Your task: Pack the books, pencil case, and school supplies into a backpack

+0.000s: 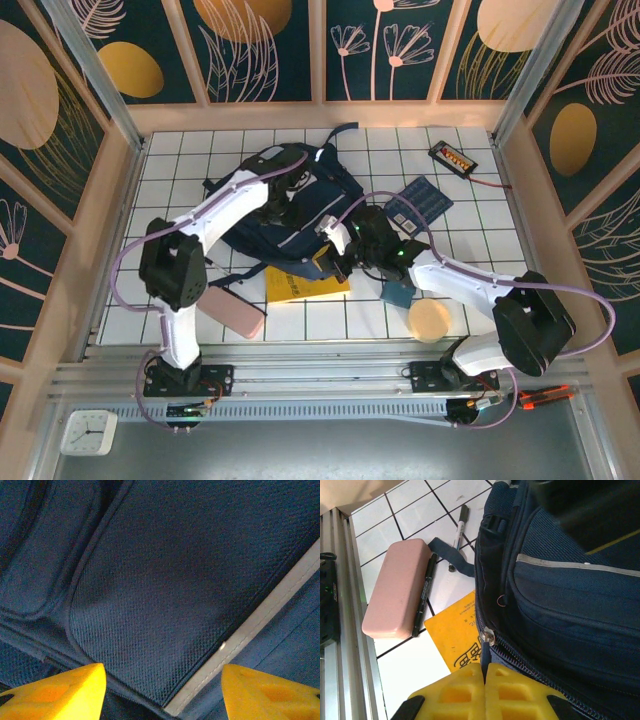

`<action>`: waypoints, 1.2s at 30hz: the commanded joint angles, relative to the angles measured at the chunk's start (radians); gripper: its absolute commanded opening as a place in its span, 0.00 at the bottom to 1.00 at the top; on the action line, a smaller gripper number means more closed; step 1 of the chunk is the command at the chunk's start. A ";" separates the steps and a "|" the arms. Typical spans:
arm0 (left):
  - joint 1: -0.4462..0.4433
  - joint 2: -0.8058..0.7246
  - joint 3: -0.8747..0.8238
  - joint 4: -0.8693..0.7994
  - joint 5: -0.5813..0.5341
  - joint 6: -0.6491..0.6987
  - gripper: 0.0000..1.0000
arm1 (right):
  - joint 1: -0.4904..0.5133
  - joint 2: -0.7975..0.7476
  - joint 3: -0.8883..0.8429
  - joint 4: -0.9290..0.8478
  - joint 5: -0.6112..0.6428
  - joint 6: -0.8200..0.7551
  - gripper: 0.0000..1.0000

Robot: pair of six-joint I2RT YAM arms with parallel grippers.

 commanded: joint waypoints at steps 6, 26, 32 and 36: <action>0.148 -0.167 -0.280 0.227 0.161 -0.151 0.62 | 0.009 -0.030 -0.007 0.025 -0.019 0.019 0.00; 0.167 -0.119 -0.507 0.691 0.483 -0.328 0.00 | 0.105 -0.016 0.011 -0.004 0.051 0.080 0.00; 0.163 -0.172 -0.581 0.822 0.505 -0.439 0.00 | 0.124 -0.015 0.006 0.058 0.091 0.177 0.00; 0.163 -0.191 -0.590 0.839 0.498 -0.443 0.00 | 0.139 0.022 0.021 0.114 0.084 0.245 0.00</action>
